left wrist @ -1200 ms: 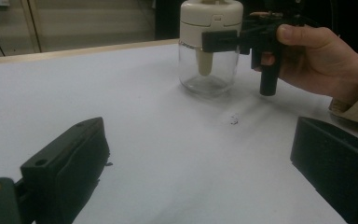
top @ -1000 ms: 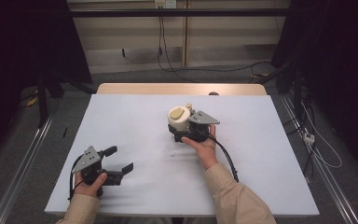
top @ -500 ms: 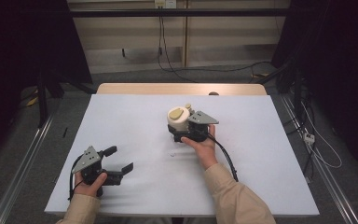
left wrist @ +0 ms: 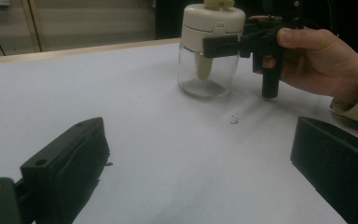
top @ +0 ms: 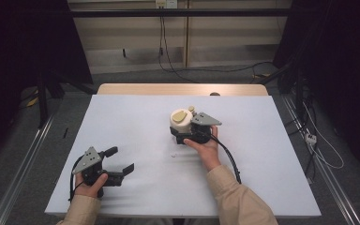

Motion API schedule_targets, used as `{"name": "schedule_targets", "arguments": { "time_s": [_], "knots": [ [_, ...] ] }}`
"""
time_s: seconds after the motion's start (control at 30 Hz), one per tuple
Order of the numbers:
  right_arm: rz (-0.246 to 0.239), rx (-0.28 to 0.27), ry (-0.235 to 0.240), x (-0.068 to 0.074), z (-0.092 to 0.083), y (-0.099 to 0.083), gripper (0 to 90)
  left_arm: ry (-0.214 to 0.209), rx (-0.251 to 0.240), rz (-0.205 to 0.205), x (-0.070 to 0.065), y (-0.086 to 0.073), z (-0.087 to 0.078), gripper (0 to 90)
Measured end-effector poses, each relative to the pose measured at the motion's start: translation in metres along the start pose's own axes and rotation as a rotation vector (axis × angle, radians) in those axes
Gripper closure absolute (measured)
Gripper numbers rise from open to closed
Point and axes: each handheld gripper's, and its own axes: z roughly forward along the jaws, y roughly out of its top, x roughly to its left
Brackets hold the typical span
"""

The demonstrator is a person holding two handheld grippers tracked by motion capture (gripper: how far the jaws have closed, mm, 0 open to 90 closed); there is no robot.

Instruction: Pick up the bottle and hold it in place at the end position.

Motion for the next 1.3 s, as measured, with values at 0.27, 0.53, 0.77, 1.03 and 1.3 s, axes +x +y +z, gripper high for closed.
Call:
{"name": "schedule_targets", "arguments": {
  "time_s": [0.27, 0.53, 0.77, 1.03, 1.3],
  "knots": [
    [0.024, 0.013, 0.005, -0.003, -0.003, -0.001, 6.2, -0.001, -0.004, -0.001, 0.000, 0.001, 0.001, 3.3],
    [-0.019, 0.046, -0.004, -0.001, -0.003, 0.000, 5.7, 0.000, -0.010, -0.003, 0.000, 0.001, 0.003, 3.1],
    [-0.027, 0.054, -0.006, 0.000, -0.003, 0.000, 5.7, 0.006, -0.012, -0.020, 0.002, 0.003, 0.009, 3.4],
    [-0.027, 0.057, -0.002, -0.001, -0.003, 0.000, 5.6, 0.035, -0.019, -0.036, -0.003, 0.011, 0.017, 4.0],
    [-0.027, 0.061, -0.002, -0.001, -0.002, 0.000, 5.7, 0.042, -0.023, -0.045, -0.005, 0.021, 0.025, 4.1]
  ]
}}
